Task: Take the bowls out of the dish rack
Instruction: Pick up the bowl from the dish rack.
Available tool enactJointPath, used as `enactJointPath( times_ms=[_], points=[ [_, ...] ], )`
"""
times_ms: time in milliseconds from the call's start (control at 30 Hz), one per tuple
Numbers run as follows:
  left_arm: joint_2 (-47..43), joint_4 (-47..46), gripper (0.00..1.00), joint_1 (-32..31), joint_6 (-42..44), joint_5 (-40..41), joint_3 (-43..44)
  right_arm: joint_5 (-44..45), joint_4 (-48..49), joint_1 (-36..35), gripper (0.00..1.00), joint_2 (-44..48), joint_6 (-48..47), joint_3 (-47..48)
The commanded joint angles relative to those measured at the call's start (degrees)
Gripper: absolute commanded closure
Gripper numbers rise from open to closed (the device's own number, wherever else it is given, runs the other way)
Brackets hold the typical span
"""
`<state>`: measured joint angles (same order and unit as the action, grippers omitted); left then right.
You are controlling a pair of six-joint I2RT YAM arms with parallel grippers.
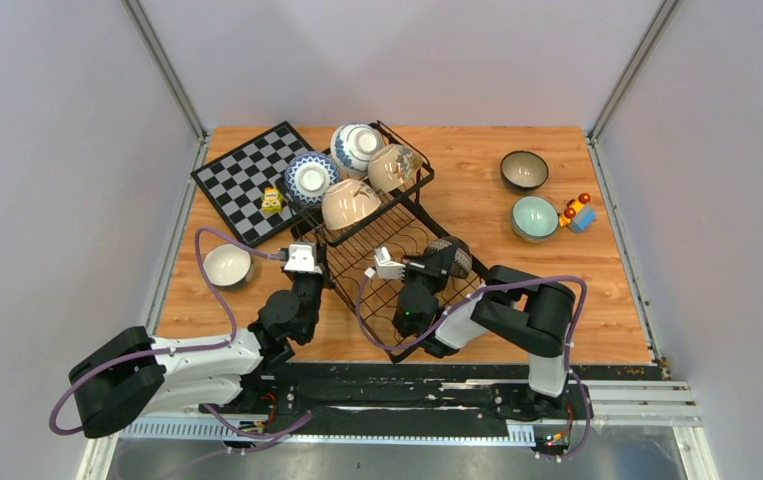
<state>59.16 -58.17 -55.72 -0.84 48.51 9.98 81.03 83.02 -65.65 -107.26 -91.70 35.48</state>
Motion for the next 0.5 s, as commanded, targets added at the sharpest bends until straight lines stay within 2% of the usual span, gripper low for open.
enactJointPath(
  times_ms=[0, 233, 467],
  points=[
    [1.55, 1.01, 1.00, -0.97, -4.52, -6.36, 0.79, -2.88, 8.42, -2.44, 1.00, 4.59, -1.35, 3.26],
    [2.81, 0.40, 1.00, -0.97, -5.00, -7.63, 1.42, -2.86, 8.47, -4.61, 1.00, -4.68, -4.48, 3.54],
    [2.51, 0.61, 1.00, -0.88, -4.86, -7.55, 1.32, -2.25, 8.47, -4.23, 1.00, -3.30, -2.63, 4.61]
  ],
)
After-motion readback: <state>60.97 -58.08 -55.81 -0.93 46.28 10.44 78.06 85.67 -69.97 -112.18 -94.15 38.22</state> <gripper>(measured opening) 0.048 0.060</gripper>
